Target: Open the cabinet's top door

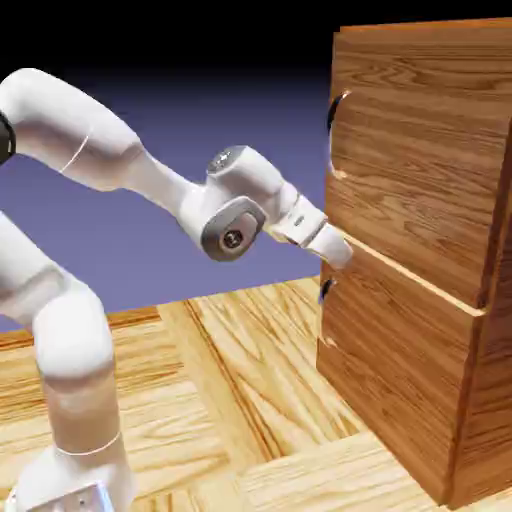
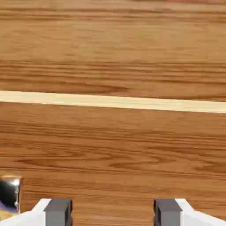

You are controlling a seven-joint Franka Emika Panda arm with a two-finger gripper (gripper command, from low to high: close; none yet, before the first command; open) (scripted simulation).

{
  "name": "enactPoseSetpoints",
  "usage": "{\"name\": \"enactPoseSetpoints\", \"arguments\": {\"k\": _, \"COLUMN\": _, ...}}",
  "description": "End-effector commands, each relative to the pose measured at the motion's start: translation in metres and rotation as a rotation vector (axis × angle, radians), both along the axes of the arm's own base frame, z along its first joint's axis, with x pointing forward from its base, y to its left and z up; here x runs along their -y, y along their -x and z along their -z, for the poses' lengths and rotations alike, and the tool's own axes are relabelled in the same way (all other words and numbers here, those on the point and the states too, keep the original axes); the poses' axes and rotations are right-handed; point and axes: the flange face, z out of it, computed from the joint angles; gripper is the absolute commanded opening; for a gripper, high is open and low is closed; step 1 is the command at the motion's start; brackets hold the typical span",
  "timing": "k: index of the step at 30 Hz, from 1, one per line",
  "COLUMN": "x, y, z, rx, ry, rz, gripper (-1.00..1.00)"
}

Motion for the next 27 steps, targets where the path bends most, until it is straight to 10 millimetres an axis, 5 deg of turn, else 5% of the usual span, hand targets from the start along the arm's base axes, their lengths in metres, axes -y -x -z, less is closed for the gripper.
{"name": "enactPoseSetpoints", "arguments": {"k": 1, "x": 0.002, "y": 0.0, "z": -0.006, "rx": 0.015, "ry": -0.043, "rz": 0.04, "gripper": 0.0}}
{"name": "enactPoseSetpoints", "arguments": {"k": 14, "x": 0.015, "y": 0.009, "z": -0.076, "rx": 0.206, "ry": -0.642, "rz": 0.483, "gripper": 0.0}}
{"name": "enactPoseSetpoints", "arguments": {"k": 27, "x": 0.003, "y": 0.027, "z": -0.12, "rx": 0.344, "ry": -1.299, "rz": 0.79, "gripper": 0.0}}
